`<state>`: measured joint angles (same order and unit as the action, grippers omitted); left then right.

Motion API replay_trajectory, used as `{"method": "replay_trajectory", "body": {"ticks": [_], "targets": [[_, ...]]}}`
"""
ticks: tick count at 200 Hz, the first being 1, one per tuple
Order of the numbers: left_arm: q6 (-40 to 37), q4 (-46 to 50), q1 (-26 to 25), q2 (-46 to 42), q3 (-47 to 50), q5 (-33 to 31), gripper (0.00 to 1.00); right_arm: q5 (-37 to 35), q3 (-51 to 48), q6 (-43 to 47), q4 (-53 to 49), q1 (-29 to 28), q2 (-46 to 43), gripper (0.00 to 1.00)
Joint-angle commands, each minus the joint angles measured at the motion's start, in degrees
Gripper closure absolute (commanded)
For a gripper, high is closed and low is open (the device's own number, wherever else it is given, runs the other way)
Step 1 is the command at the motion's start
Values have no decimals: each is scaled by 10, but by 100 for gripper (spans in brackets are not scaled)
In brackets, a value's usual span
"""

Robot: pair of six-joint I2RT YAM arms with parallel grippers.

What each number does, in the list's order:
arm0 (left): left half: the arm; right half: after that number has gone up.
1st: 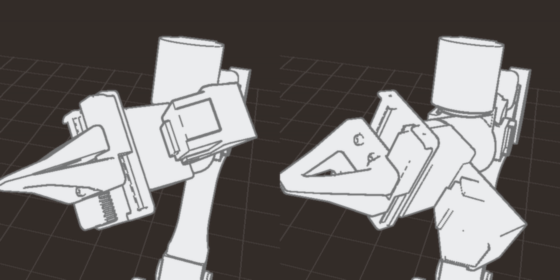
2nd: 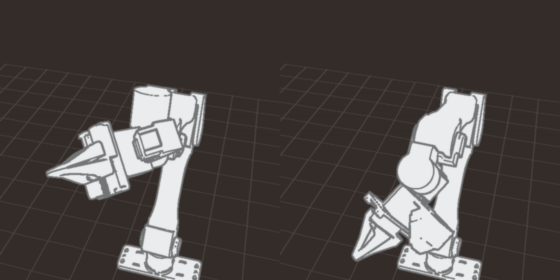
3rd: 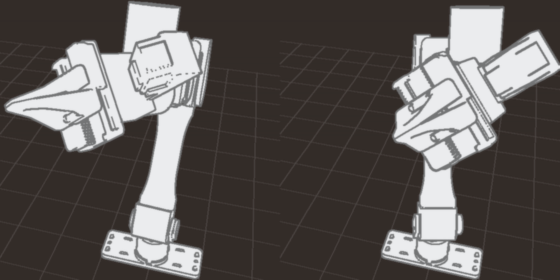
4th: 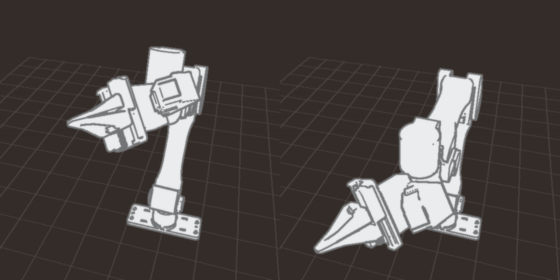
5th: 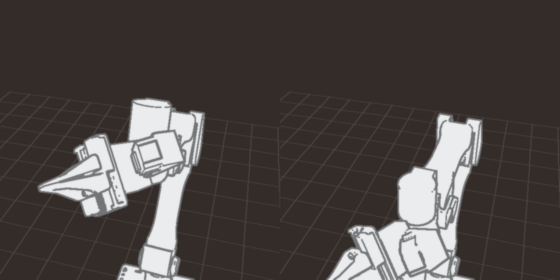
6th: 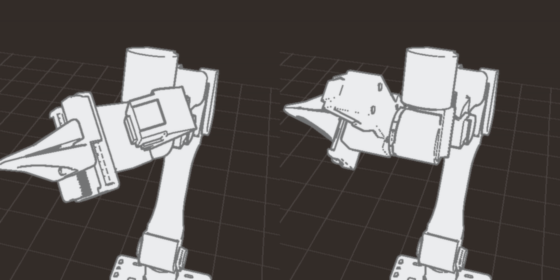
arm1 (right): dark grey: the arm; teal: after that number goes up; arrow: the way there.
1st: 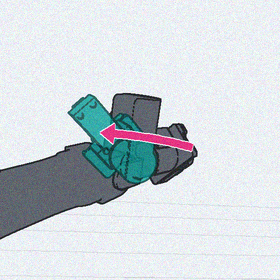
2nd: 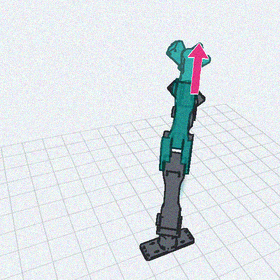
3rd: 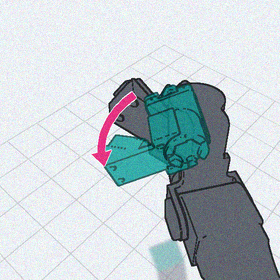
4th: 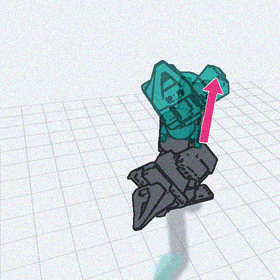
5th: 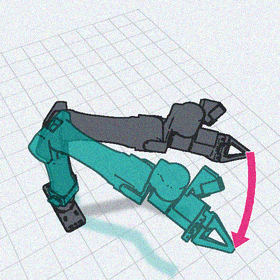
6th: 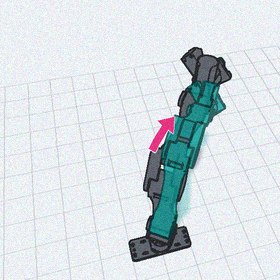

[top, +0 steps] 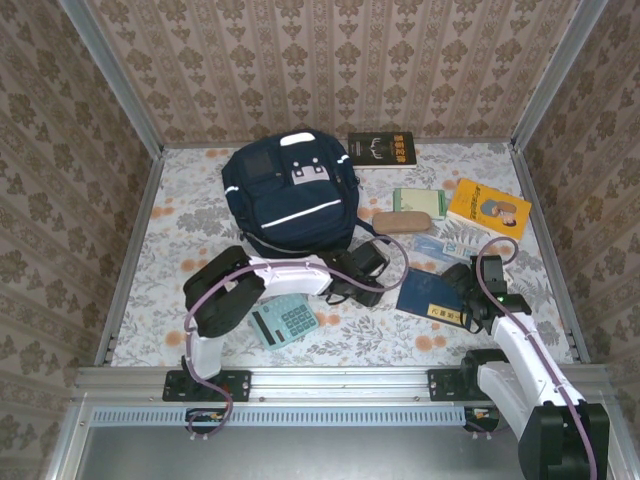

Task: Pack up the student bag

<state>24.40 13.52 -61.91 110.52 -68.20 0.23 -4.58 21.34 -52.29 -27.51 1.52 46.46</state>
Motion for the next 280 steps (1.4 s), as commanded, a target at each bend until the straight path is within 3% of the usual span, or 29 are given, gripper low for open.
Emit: {"method": "replay_trajectory", "body": {"ticks": [1,37,70,87,127,155,233,256,280], "targets": [[6,23,23,-22,17,-38,55,68,-20,-2,28,0,-2,0],[3,11,35,-65,41,-43,54,104,-35,-41,61,-55,-4,1],[-5,4,35,-123,65,-66,52,88,-20,-62,85,-142,15,1],[-7,-4,38,-147,81,-75,52,52,12,-48,47,-160,26,0],[-2,-13,47,-166,96,-69,52,-33,31,-10,5,-160,6,0],[-2,-13,47,-166,96,-66,52,-80,58,47,14,-157,44,0],[-1,-12,49,-156,95,-64,52,-19,152,134,97,-116,290,1],[-1,-12,49,-156,93,-65,51,16,146,130,102,-116,312,0],[0,-9,50,-161,95,-72,50,66,109,102,117,-135,279,0]]}}
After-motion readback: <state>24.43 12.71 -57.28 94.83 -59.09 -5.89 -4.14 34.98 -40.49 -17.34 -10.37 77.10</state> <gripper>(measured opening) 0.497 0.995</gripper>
